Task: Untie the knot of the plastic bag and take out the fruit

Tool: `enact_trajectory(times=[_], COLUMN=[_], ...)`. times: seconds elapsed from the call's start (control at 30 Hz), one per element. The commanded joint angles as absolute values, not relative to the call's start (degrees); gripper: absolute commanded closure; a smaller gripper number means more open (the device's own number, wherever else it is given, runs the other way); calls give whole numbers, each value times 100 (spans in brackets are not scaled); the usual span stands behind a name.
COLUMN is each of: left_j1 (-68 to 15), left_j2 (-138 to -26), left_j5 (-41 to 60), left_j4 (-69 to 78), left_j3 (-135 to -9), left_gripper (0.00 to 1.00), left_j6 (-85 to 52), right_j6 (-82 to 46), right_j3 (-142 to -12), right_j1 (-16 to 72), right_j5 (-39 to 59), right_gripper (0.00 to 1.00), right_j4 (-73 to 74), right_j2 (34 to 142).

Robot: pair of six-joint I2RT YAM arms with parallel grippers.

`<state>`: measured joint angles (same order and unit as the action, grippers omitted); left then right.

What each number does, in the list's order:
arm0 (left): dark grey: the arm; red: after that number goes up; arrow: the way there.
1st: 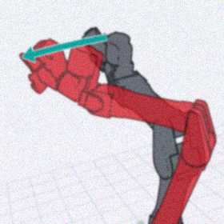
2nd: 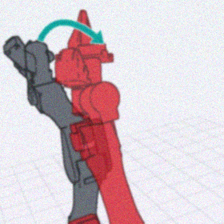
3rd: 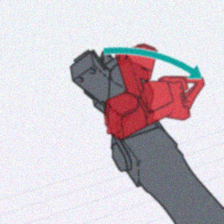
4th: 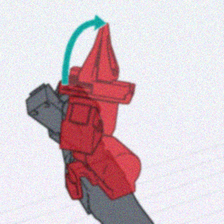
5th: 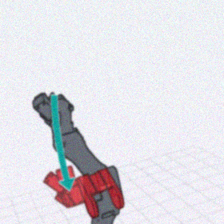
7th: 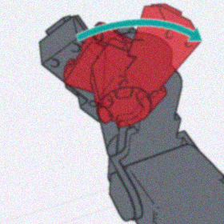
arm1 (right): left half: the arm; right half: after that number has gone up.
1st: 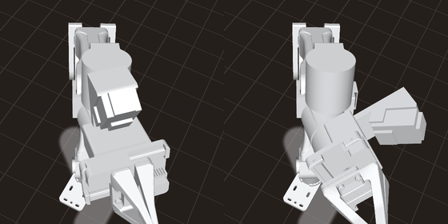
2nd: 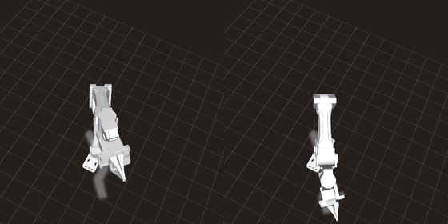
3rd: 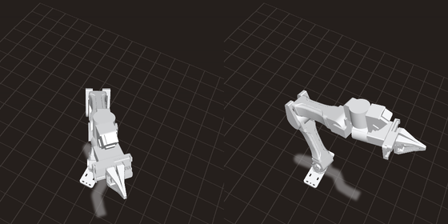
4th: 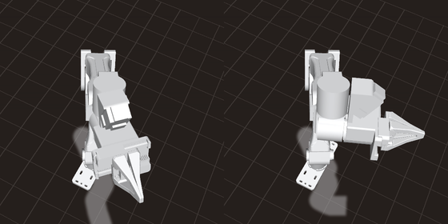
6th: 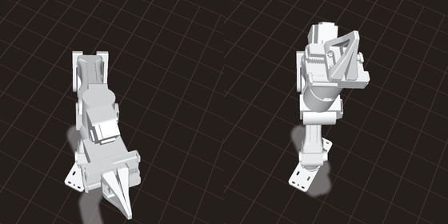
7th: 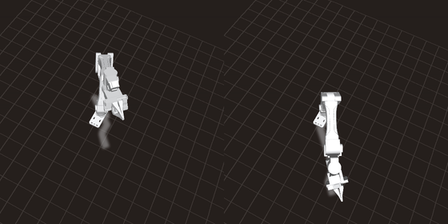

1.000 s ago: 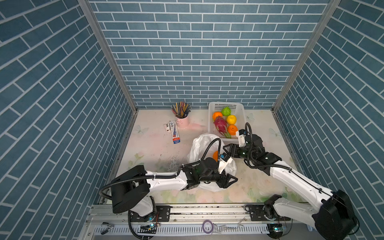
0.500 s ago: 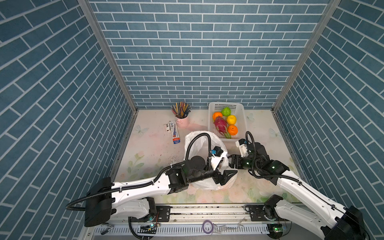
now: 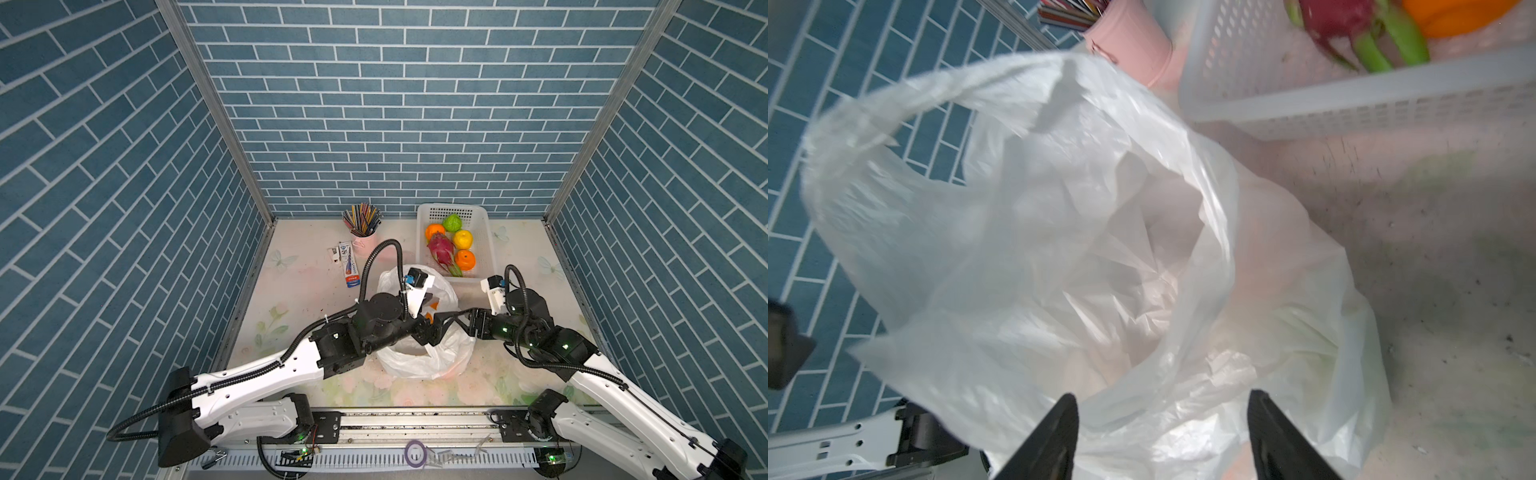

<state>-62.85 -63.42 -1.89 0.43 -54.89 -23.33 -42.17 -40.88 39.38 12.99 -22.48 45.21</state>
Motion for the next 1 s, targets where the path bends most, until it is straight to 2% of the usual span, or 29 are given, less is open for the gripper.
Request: enact_trajectory(times=[0.0,0.13,0.23,0.33,0.47,0.6,0.73,0.8,0.83,0.93,0.97], left_j1=[-6064,-5681,-5469,-5476,-5527,-5708,-5852,-5944,-5950,-5952,-5951], left_j2=[-6246,-6085,-6067,-6279,-6624,-6799,-6881,-6890,-6898,-7001,-7070], left_j5=[-475,-614,-321,-240,-185,-276,-333,-235,-107,24,-3], left_j4=[-844,-1088,-1054,-1140,-1284,-1175,-1102,-842,-664,-362,-352], left_j3=[-5789,-5824,-5789,-5937,-6082,-6089,-6093,-5925,-5818,-5521,-5455], left_gripper=[17,17,19,23,32,37,44,46,46,46,46], left_j6=[-2643,-3176,-3409,-3418,-3597,-3601,-3473,-3478,-3535,-3706,-3718], right_j6=[-4245,-4241,-4224,-4388,-4641,-4618,-4585,-4375,-4335,-4351,-4269], right_j3=[-4438,-4571,-4654,-4969,-5145,-5020,-4803,-4568,-4482,-4473,-4476], right_j1=[3976,4116,4324,4670,5316,5423,5413,5306,5194,4947,4901], right_j5=[1235,1687,1749,636,-731,-950,-1051,-918,-725,-652,-613], right_gripper=[32,25,20,19,17,15,16,21,27,63,70], right_j4=[-2264,-1680,-1700,-2621,-3390,-3358,-2615,-1896,-1625,-1626,-1680], right_j2=[4511,4600,4900,5466,6158,6696,6971,7071,7151,7346,7327])
